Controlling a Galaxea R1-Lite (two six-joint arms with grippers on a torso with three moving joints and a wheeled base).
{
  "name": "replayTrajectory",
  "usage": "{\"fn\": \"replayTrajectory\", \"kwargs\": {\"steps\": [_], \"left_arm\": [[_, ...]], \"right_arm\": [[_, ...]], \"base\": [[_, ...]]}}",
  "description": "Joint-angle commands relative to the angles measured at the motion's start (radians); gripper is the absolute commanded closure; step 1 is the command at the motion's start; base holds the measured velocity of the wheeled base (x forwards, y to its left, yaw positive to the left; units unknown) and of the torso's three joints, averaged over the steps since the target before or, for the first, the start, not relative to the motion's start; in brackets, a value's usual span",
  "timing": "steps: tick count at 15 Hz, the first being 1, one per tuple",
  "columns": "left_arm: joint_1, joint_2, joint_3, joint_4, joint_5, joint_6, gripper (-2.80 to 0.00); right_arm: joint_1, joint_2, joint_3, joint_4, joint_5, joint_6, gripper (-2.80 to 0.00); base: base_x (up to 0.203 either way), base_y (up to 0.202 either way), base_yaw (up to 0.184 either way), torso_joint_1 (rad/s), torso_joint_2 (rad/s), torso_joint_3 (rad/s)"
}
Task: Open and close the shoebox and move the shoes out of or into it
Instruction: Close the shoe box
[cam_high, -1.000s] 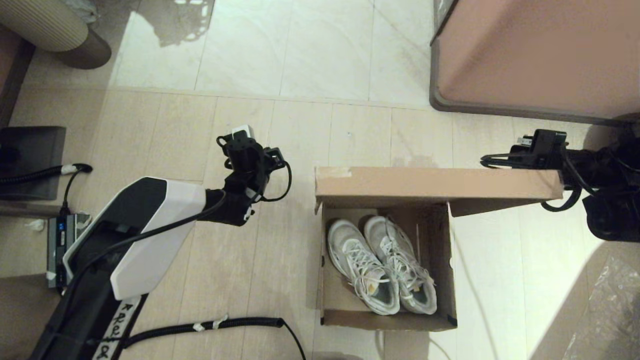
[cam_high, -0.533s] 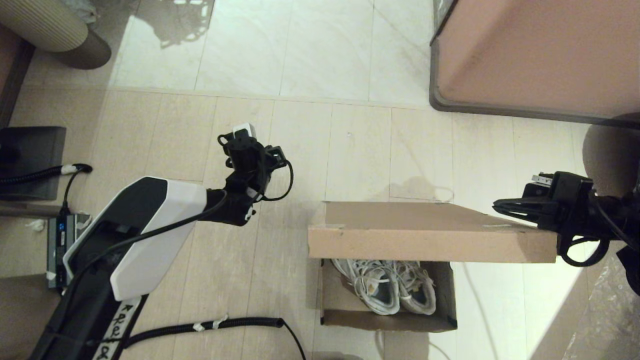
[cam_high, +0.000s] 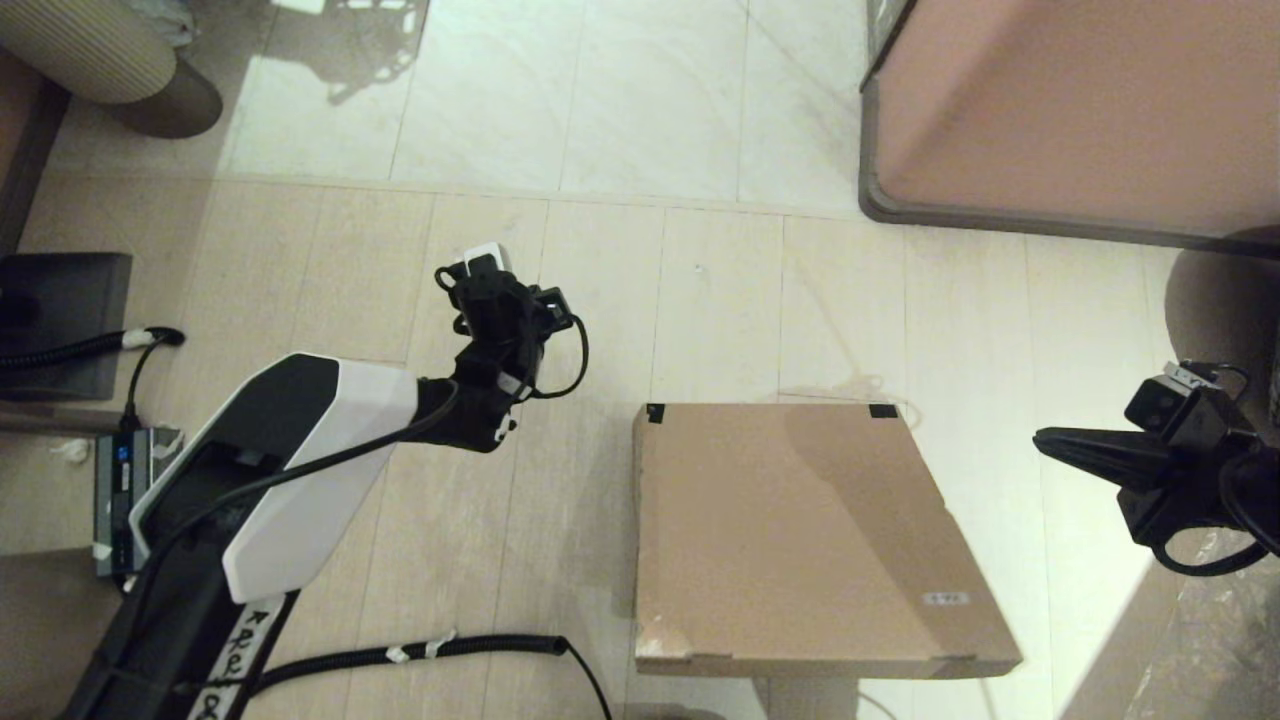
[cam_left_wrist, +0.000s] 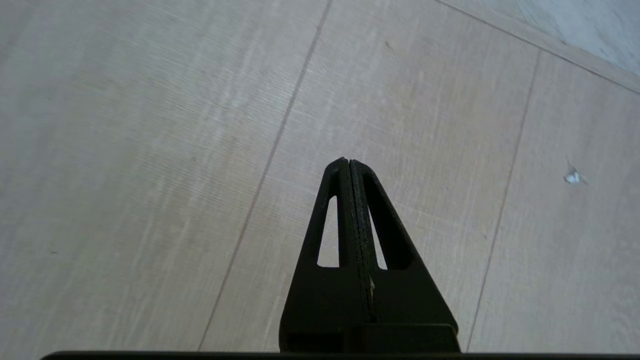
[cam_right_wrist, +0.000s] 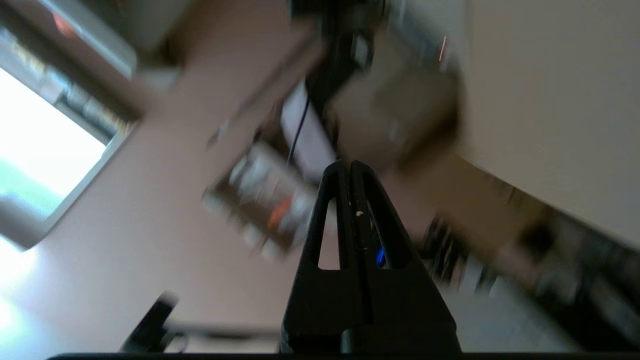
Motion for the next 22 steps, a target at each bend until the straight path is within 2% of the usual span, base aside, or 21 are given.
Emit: {"fn": "replayTrajectory", "kwargs": {"steps": [1,2,4,5,8,9,11,13,15,16,17,19,21,22], "left_arm": [[-0.005,-0.008,0.001,-0.003,0.038,-0.001,0.0],[-0.008,-0.012,0.007,-0.003,0.047,0.0,0.0],[-0.015,-0.022,0.028,0.001,0.049,0.007,0.0],[-0.016,-0.035,0.055,-0.001,0.051,0.03,0.0],[-0.008,-0.118,0.127,0.0,0.057,0.043,0.0],[-0.008,-0.156,0.165,0.001,0.065,0.042,0.0],[-0.015,-0.28,0.311,0.003,0.078,0.04,0.0],[-0.029,-0.439,0.529,0.012,0.083,0.04,0.0],[-0.038,-0.653,0.799,0.027,0.086,0.039,0.0],[-0.041,-0.742,0.912,0.032,0.086,0.038,0.0],[-0.043,-0.831,1.032,0.036,0.085,0.033,0.0],[-0.046,-0.951,1.219,0.041,0.081,0.012,0.0],[-0.049,-1.0,1.362,0.042,0.079,-0.002,0.0],[-0.052,-1.007,1.428,0.041,0.076,-0.008,0.0]], "right_arm": [[-0.033,0.033,0.043,-0.009,-0.269,-0.22,0.0],[-0.036,0.039,0.097,-0.009,-0.351,-0.338,0.0],[-0.039,0.04,0.199,-0.009,-0.441,-0.542,0.0],[-0.038,0.039,0.243,-0.009,-0.492,-0.653,0.0],[0.04,0.072,0.307,-0.009,-0.786,-0.954,0.0],[0.077,0.075,0.326,-0.009,-0.849,-1.021,0.0],[0.176,0.038,0.418,-0.009,-0.89,-1.113,0.0],[0.322,-0.065,0.439,0.015,-0.964,-1.148,0.0],[0.505,-0.164,0.435,0.086,-1.102,-1.166,0.0],[0.563,-0.193,0.427,0.115,-1.201,-1.179,0.0],[0.602,-0.211,0.423,0.141,-1.326,-1.22,0.0],[0.648,-0.224,0.437,0.161,-1.525,-1.365,0.0],[0.663,-0.233,0.449,0.168,-1.664,-1.436,0.0],[0.664,-0.232,0.449,0.183,-1.704,-1.453,0.0]], "base": [[0.0,0.0,0.0,0.0,0.0,0.0],[0.0,0.0,0.0,0.0,0.0,0.0],[0.0,0.0,0.0,0.0,0.0,0.0],[0.0,0.0,0.0,0.0,0.0,0.0],[0.0,0.0,0.0,0.0,0.0,0.0],[0.0,0.0,0.0,0.0,0.0,0.0],[0.0,0.0,0.0,0.0,0.0,0.0],[0.0,0.0,0.0,0.0,0.0,0.0],[0.0,0.0,0.0,0.0,0.0,0.0],[0.0,0.0,0.0,0.0,0.0,0.0],[0.0,0.0,0.0,0.0,0.0,0.0],[0.0,0.0,0.0,0.0,0.0,0.0],[0.0,0.0,0.0,0.0,0.0,0.0],[0.0,0.0,0.0,0.0,0.0,0.0]]}}
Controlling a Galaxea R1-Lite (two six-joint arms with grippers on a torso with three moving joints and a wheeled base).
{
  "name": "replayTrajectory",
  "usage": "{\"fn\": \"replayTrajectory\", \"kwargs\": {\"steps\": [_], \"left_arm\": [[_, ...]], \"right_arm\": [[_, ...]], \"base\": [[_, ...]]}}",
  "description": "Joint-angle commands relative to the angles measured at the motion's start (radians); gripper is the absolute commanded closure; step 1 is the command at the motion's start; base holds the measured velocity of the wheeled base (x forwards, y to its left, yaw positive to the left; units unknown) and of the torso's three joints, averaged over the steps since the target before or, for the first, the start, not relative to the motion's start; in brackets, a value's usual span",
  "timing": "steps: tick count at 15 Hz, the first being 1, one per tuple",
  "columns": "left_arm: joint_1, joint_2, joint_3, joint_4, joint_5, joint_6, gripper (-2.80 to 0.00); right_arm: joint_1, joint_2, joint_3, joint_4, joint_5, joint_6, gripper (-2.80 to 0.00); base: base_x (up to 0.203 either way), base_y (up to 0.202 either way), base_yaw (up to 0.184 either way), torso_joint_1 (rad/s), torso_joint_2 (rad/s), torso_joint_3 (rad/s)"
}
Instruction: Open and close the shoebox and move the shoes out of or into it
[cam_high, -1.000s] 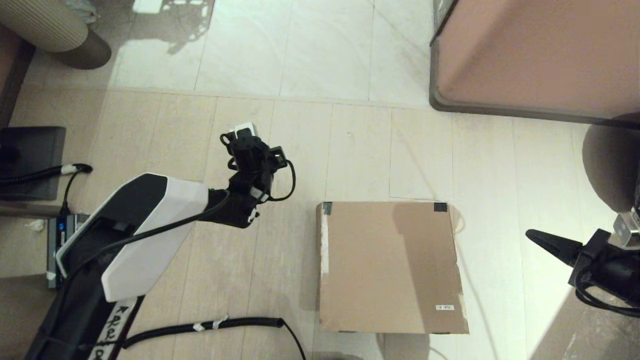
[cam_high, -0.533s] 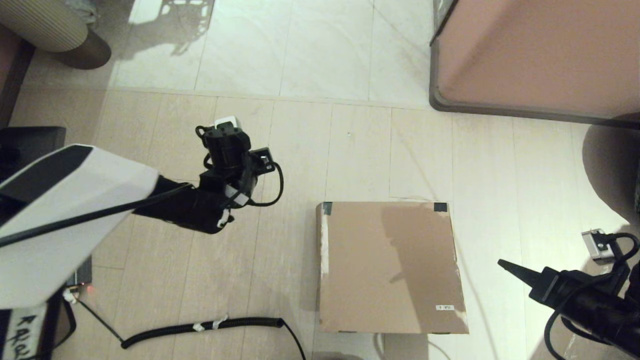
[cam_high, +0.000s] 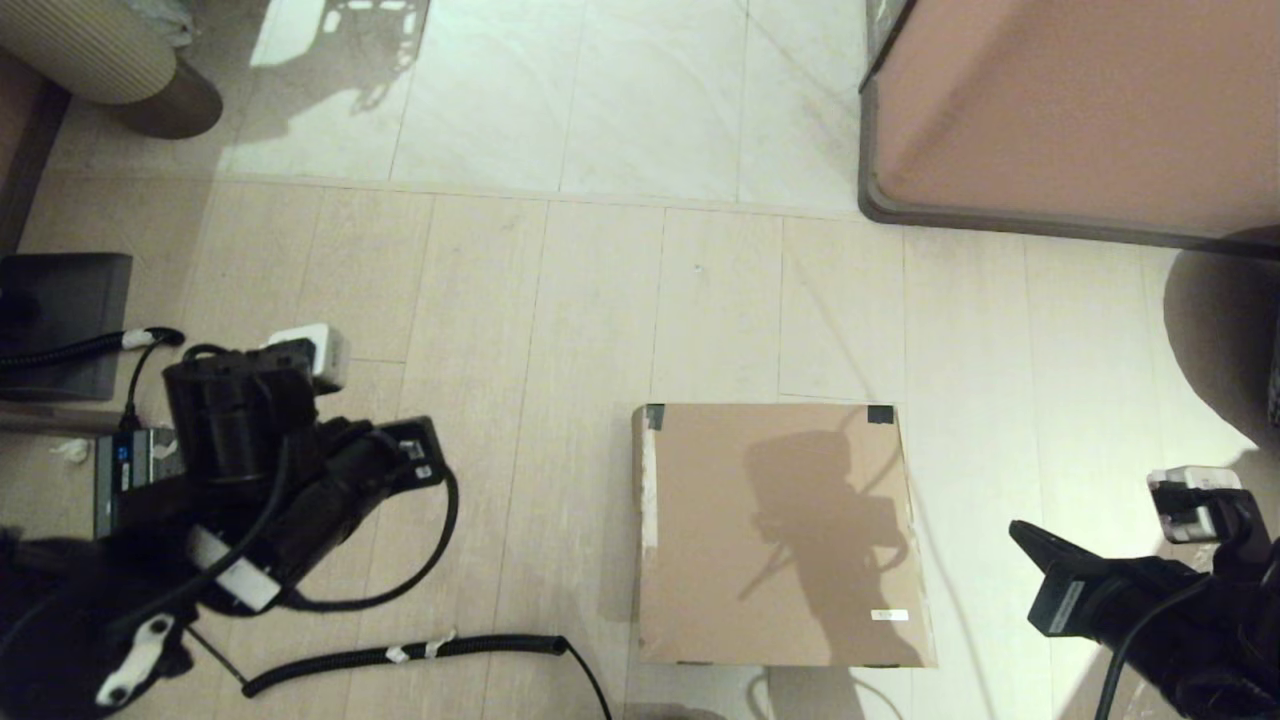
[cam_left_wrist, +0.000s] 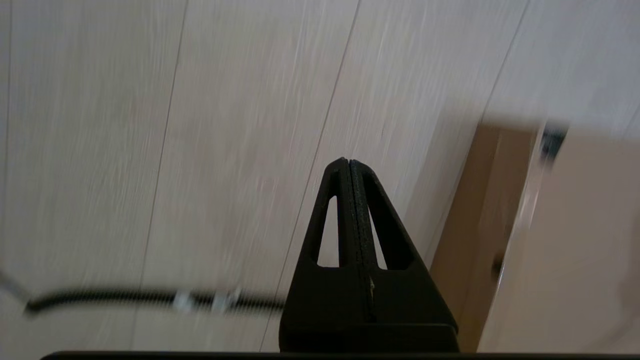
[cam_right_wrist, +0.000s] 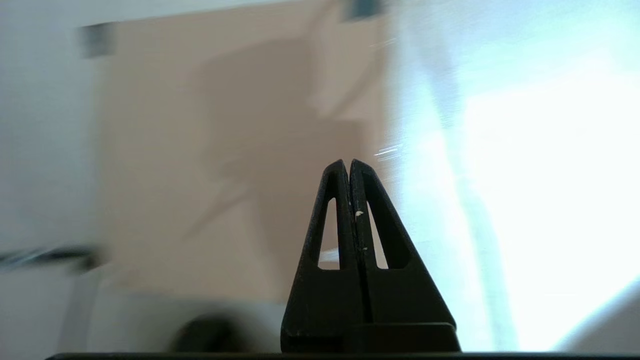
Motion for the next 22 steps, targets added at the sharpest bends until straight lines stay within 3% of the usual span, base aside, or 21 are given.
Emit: {"fn": "replayTrajectory", "kwargs": {"steps": [1,3,7,11,14,16,19,22], "left_arm": [[-0.005,-0.074,0.143,-0.009,-0.01,-0.01,0.0],[-0.017,-0.104,0.262,-0.032,-0.04,-0.02,0.0],[-0.061,-0.177,0.403,-0.048,-0.067,-0.022,0.0],[-0.061,-0.174,0.402,-0.054,-0.073,-0.023,0.0],[-0.061,-0.122,0.373,-0.055,-0.086,-0.025,0.0],[-0.061,-0.034,0.287,-0.08,-0.099,-0.023,0.0],[-0.076,0.094,0.153,-0.18,-0.107,0.006,0.0],[-0.088,0.111,0.143,-0.19,-0.107,0.013,0.0]], "right_arm": [[0.01,-0.017,0.004,0.038,-0.133,-0.048,0.0],[0.011,-0.037,0.004,0.104,-0.245,-0.065,0.0],[0.011,-0.081,0.004,0.145,-0.257,-0.037,0.0],[0.011,-0.115,0.004,0.207,-0.231,-0.032,0.0],[0.009,-0.084,0.003,0.227,-0.141,-0.023,0.0],[0.01,-0.053,-0.018,0.222,-0.085,-0.002,0.0],[0.006,-0.183,-0.029,0.223,-0.051,-0.045,0.0],[-0.015,-0.41,-0.039,0.345,-0.047,-0.11,0.0]], "base": [[0.0,0.0,0.0,0.0,0.0,0.0],[0.0,0.0,0.0,0.0,0.0,0.0],[0.0,0.0,0.0,0.0,0.0,0.0],[0.0,0.0,0.0,0.0,0.0,0.0],[0.0,0.0,0.0,0.0,0.0,0.0],[0.0,0.0,0.0,0.0,0.0,0.0],[0.0,0.0,0.0,0.0,0.0,0.0],[0.0,0.0,0.0,0.0,0.0,0.0]]}}
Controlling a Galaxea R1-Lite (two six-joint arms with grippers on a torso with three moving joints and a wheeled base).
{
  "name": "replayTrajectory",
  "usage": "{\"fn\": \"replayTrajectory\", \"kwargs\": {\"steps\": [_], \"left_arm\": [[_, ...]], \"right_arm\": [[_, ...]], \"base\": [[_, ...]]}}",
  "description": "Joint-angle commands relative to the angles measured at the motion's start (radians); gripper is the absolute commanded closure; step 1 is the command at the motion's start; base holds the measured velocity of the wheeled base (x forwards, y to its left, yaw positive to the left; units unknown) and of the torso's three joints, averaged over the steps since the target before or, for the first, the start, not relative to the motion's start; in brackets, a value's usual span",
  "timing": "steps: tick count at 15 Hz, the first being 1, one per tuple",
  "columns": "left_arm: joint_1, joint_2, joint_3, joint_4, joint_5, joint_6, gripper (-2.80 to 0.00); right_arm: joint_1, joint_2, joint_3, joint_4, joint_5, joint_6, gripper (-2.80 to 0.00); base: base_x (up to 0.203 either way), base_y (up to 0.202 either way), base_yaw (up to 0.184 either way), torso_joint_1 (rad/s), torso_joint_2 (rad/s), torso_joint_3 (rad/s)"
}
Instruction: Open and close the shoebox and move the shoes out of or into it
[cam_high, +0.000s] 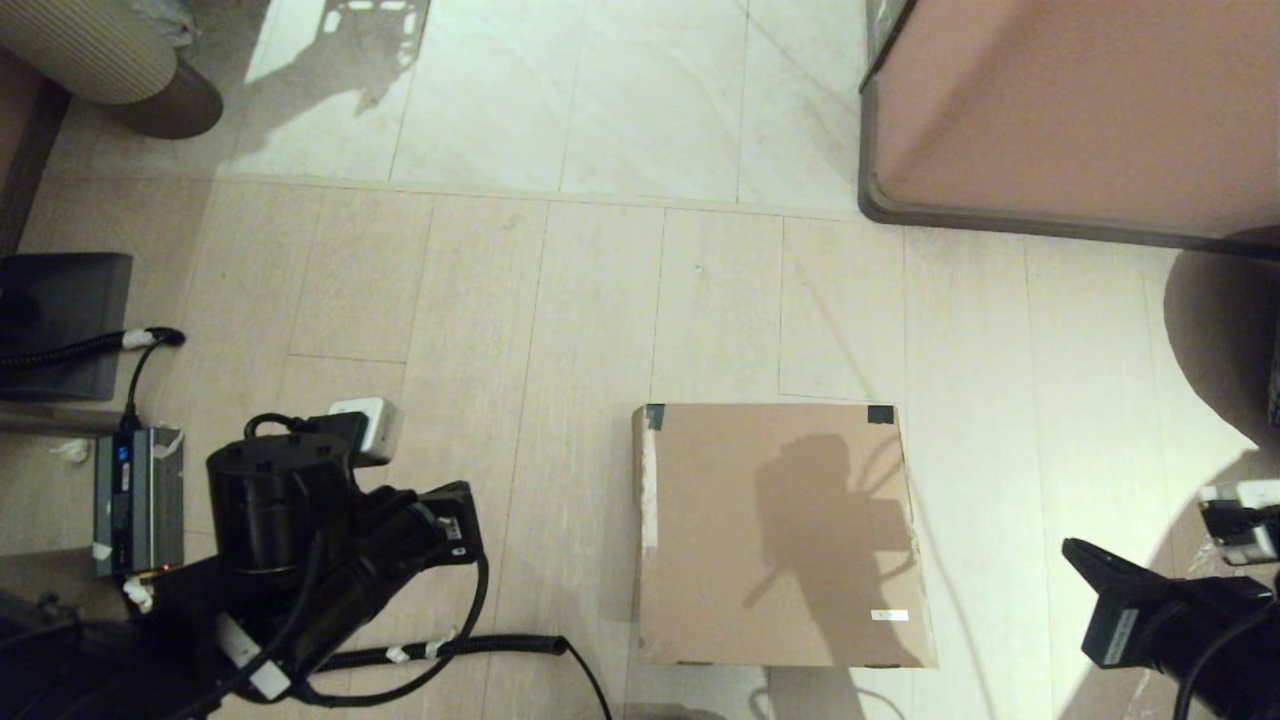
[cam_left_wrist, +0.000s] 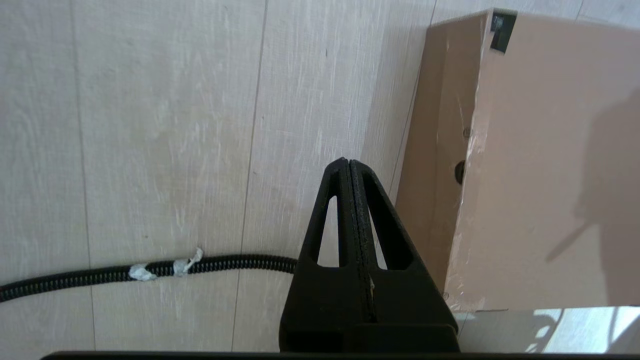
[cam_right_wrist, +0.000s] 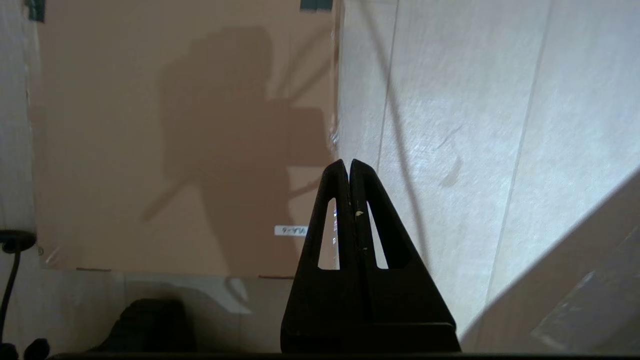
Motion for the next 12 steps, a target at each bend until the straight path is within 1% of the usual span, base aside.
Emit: {"fn": "replayTrajectory", "kwargs": {"steps": [1,2,3,4,5,6,8,10,12], "left_arm": [[-0.009,0.04,-0.008,-0.008,0.004,-0.002,0.0],[-0.012,0.042,-0.007,-0.01,0.004,-0.002,0.0],[-0.019,0.043,-0.008,-0.012,0.004,-0.002,0.0],[-0.022,0.054,-0.014,-0.014,0.002,-0.002,0.0],[-0.025,0.075,-0.031,-0.015,0.003,-0.003,0.0],[-0.026,0.098,-0.044,-0.016,0.004,-0.005,0.0],[-0.028,0.163,-0.075,-0.026,0.002,-0.006,0.0],[-0.05,0.261,-0.127,-0.069,0.002,-0.004,0.0],[-0.093,0.335,-0.184,-0.121,0.004,-0.002,0.0]], "right_arm": [[-0.016,-0.271,-0.028,0.159,0.001,-0.026,0.0],[-0.019,-0.381,-0.058,0.316,0.005,-0.033,0.0],[-0.022,-0.479,-0.091,0.532,0.017,-0.034,0.0],[-0.024,-0.563,-0.12,0.761,0.041,-0.022,0.0],[-0.025,-0.619,-0.131,0.918,0.065,0.001,0.0],[-0.027,-0.64,-0.129,0.985,0.083,0.026,0.0],[-0.038,-0.585,-0.108,0.992,0.137,0.071,0.0],[-0.054,-0.479,-0.091,0.971,0.171,0.1,0.0],[-0.092,-0.475,-0.076,0.905,0.183,0.111,0.0]], "base": [[0.0,0.0,0.0,0.0,0.0,0.0],[0.0,0.0,0.0,0.0,0.0,0.0],[0.0,0.0,0.0,0.0,0.0,0.0],[0.0,0.0,0.0,0.0,0.0,0.0],[0.0,0.0,0.0,0.0,0.0,0.0],[0.0,0.0,0.0,0.0,0.0,0.0],[0.0,0.0,0.0,0.0,0.0,0.0],[0.0,0.0,0.0,0.0,0.0,0.0],[0.0,0.0,0.0,0.0,0.0,0.0]]}}
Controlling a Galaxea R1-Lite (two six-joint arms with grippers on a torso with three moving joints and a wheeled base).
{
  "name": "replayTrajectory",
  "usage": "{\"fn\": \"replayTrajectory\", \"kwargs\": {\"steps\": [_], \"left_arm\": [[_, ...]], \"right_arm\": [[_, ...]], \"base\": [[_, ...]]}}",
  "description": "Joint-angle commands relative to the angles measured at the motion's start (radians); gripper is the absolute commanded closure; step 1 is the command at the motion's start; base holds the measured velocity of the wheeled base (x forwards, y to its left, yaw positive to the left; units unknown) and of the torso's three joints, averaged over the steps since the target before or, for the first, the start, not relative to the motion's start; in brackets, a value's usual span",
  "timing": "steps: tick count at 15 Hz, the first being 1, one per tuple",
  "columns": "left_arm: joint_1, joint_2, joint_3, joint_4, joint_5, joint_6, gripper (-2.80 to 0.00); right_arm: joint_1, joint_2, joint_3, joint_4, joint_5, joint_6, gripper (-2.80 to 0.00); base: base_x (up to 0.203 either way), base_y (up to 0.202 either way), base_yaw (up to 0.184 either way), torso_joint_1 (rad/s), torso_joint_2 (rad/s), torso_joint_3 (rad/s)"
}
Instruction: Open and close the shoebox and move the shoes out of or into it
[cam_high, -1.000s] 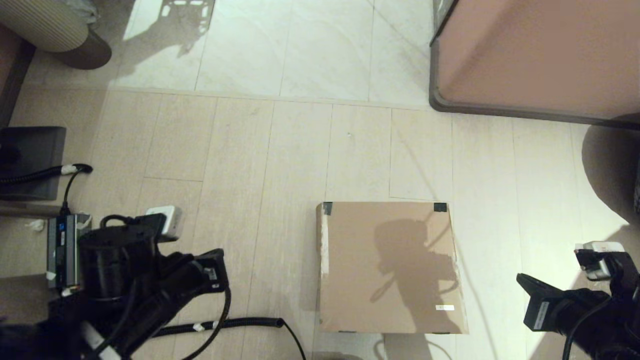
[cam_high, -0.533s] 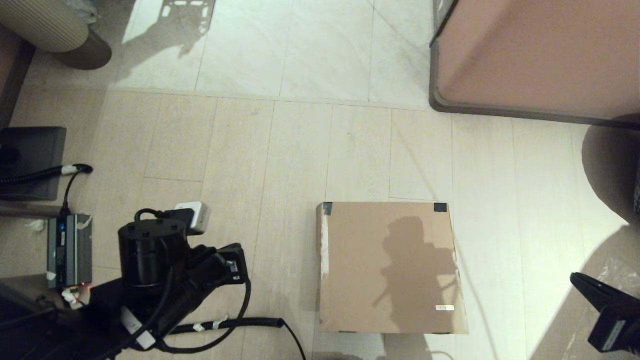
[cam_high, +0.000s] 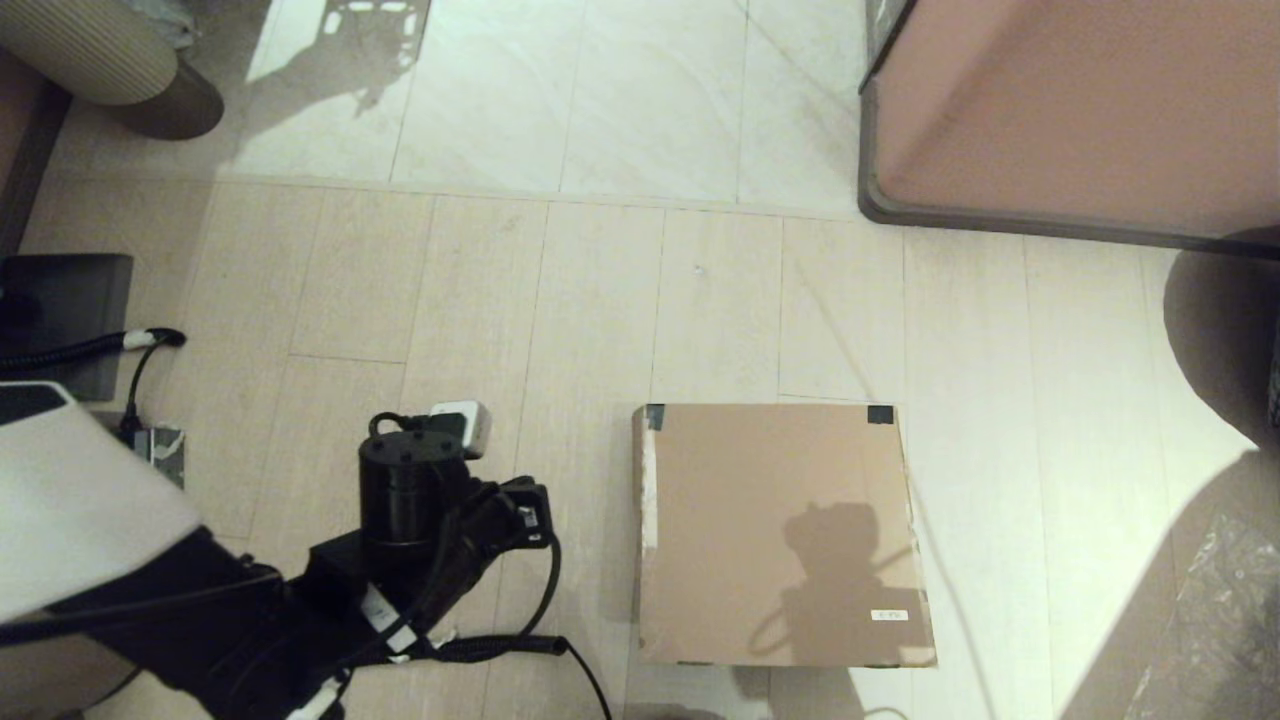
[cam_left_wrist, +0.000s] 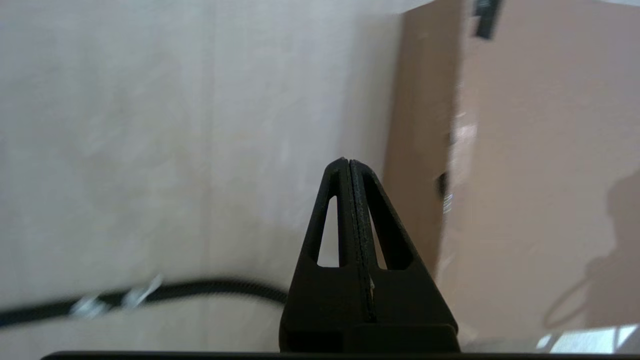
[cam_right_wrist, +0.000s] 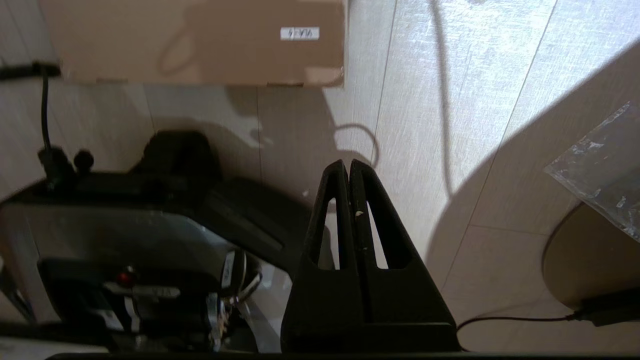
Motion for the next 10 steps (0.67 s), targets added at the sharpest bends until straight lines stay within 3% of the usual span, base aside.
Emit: {"fn": "replayTrajectory", "kwargs": {"steps": [1,3,5,7,10], "left_arm": [[-0.048,0.101,-0.05,-0.029,0.005,-0.003,0.0],[-0.057,0.105,-0.066,-0.033,0.005,-0.004,0.0],[-0.072,0.118,-0.086,-0.033,0.008,-0.004,0.0],[-0.076,0.118,-0.086,-0.033,0.008,-0.004,0.0],[-0.076,0.121,-0.089,-0.033,0.007,-0.004,0.0]], "right_arm": [[-0.027,-0.022,0.024,-0.061,0.002,0.0,0.0],[-0.031,-0.17,0.028,-0.062,-0.004,-0.037,0.0],[-0.033,-0.256,-0.022,0.085,-0.013,-0.118,0.0],[-0.032,-0.221,-0.085,0.139,0.0,-0.13,0.0],[-0.034,-0.017,-0.17,0.051,0.03,-0.096,0.0]], "base": [[0.0,0.0,0.0,0.0,0.0,0.0],[0.0,0.0,0.0,0.0,0.0,0.0],[0.0,0.0,0.0,0.0,0.0,0.0],[0.0,0.0,0.0,0.0,0.0,0.0],[0.0,0.0,0.0,0.0,0.0,0.0]]}}
